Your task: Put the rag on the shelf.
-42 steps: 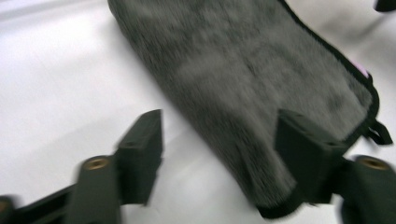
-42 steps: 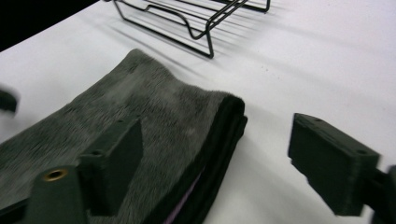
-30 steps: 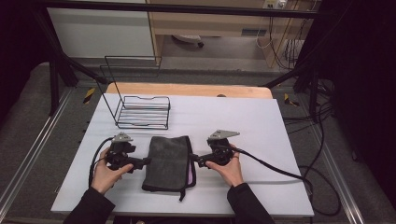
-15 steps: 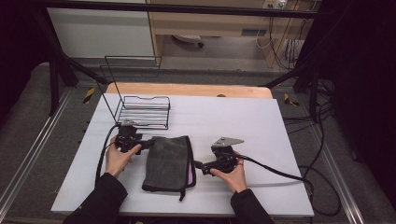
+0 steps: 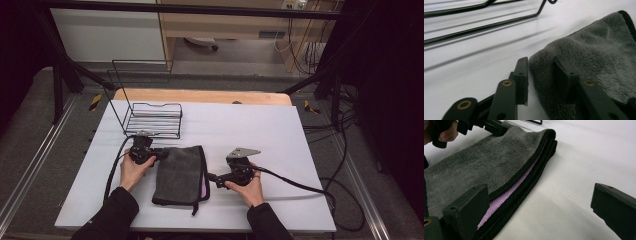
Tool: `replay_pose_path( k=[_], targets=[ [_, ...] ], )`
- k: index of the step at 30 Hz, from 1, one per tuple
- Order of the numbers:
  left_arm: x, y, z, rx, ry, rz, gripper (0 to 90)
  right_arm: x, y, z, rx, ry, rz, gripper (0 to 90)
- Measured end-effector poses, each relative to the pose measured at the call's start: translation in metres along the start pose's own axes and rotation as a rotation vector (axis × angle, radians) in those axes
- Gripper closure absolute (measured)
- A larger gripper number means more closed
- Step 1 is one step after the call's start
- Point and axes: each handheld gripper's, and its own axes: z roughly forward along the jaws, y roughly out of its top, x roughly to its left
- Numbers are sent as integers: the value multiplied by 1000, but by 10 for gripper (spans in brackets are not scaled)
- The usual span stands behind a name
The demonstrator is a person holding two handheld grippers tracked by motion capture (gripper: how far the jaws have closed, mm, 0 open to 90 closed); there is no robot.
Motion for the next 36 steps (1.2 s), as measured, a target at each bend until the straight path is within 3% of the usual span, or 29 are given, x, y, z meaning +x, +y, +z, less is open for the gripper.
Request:
replay_pose_path(
  k=[6, 10, 14, 23, 29, 36],
  targets=[
    [-1, -1, 1, 4, -14, -20, 733, -2, 4, 0, -25, 2, 11, 27],
    [-2, -1, 1, 7, -10, -8, 759, -6, 9, 3, -55, -1, 35, 25],
    [-4, -1, 2, 8, 0, 8, 762, -7, 14, 7, -42, -16, 48, 16],
    [-3, -2, 2, 3, -4, 18, 763, -3, 39, 43, -9, -73, 44, 25],
    [-4, -2, 2, -2, -1, 30, 763, -3, 49, 66, 13, -67, 34, 111],
    [-3, -2, 2, -3, -7, 35, 763, -9, 53, 80, 29, -80, 52, 314]
  ],
)
